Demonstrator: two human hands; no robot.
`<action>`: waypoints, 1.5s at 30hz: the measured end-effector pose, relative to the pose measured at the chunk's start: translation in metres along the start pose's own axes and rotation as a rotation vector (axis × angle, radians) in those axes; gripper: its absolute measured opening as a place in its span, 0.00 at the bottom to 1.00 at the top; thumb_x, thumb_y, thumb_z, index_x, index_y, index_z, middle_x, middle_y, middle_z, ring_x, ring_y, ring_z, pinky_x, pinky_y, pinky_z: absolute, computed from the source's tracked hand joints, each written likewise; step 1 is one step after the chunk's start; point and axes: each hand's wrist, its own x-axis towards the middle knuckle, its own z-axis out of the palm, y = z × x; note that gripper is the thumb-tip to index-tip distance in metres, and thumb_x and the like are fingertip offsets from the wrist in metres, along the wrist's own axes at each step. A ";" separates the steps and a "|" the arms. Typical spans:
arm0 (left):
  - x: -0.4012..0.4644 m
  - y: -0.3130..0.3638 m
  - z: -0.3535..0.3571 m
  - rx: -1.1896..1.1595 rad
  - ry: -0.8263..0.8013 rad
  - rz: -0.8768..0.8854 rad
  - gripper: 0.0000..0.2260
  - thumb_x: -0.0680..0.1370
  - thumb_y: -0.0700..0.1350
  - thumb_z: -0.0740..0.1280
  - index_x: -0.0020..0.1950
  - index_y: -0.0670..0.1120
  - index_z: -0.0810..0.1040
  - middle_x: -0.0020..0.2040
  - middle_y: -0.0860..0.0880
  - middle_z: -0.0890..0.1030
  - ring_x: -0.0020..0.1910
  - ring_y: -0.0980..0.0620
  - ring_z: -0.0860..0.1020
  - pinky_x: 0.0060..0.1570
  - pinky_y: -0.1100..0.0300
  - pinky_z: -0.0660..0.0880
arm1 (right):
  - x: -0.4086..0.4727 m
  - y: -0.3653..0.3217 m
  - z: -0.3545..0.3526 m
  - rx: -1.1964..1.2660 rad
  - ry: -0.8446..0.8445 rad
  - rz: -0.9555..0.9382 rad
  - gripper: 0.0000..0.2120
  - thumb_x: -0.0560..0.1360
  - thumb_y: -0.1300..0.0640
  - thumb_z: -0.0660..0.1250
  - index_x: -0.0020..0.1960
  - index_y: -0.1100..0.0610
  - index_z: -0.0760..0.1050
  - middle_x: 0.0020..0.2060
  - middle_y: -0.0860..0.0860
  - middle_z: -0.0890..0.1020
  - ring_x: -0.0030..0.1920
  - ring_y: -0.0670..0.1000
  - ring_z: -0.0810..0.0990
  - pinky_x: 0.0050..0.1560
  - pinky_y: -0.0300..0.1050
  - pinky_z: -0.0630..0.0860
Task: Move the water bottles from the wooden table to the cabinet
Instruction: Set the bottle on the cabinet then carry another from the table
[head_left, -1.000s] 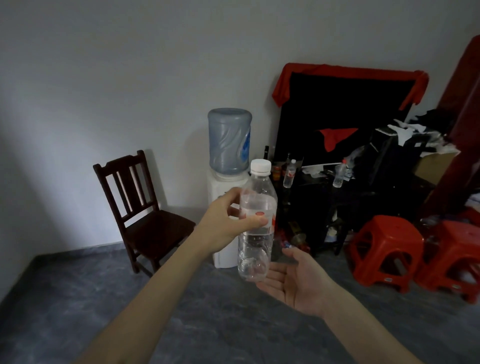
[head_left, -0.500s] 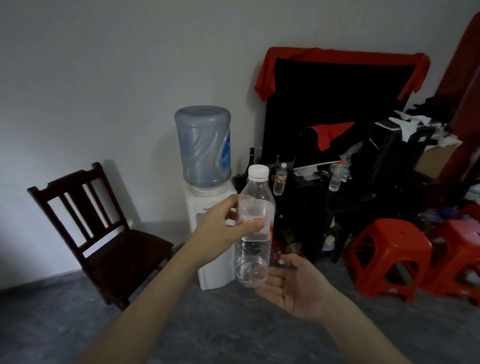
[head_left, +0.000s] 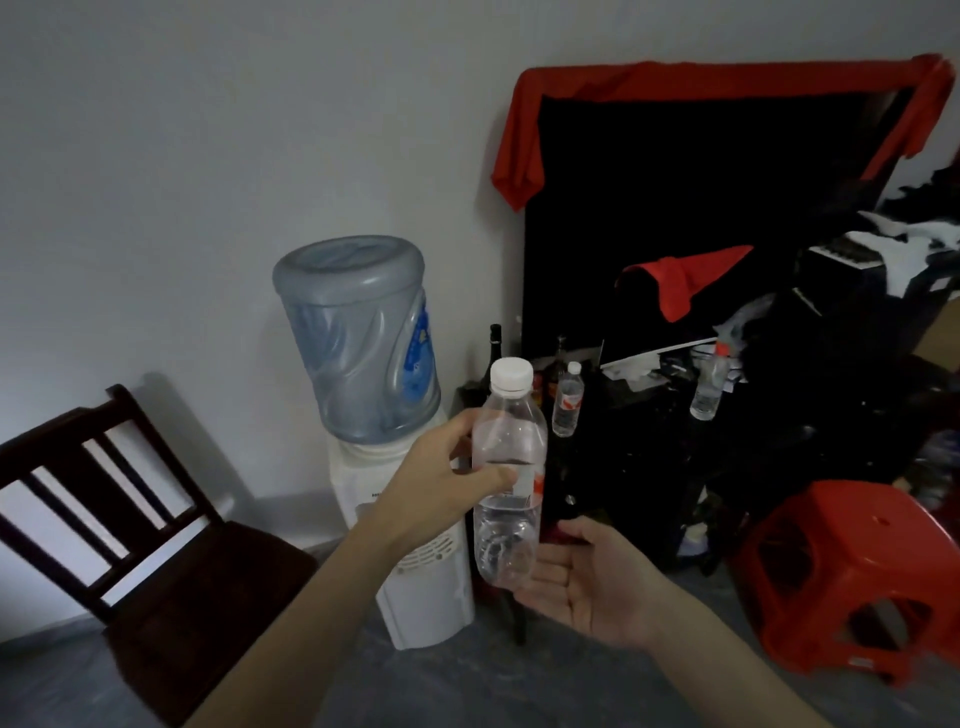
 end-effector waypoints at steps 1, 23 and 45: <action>0.013 -0.006 -0.001 -0.002 0.003 -0.007 0.21 0.68 0.53 0.74 0.60 0.58 0.79 0.53 0.58 0.86 0.55 0.57 0.83 0.54 0.64 0.78 | 0.009 -0.010 -0.002 0.006 0.002 0.009 0.27 0.81 0.48 0.56 0.60 0.72 0.77 0.58 0.68 0.80 0.50 0.63 0.84 0.53 0.55 0.81; 0.312 -0.168 -0.028 -0.060 -0.076 -0.002 0.25 0.67 0.56 0.80 0.60 0.68 0.76 0.58 0.57 0.84 0.59 0.55 0.83 0.59 0.51 0.81 | 0.242 -0.235 -0.055 0.120 0.282 0.036 0.24 0.80 0.50 0.58 0.55 0.72 0.76 0.50 0.67 0.83 0.44 0.64 0.85 0.45 0.58 0.83; 0.452 -0.333 0.045 0.064 -0.034 -0.291 0.25 0.68 0.54 0.83 0.59 0.59 0.75 0.57 0.58 0.83 0.57 0.56 0.82 0.51 0.66 0.78 | 0.457 -0.327 -0.158 0.186 0.442 0.235 0.19 0.83 0.53 0.57 0.49 0.69 0.76 0.35 0.60 0.78 0.38 0.56 0.74 0.41 0.47 0.70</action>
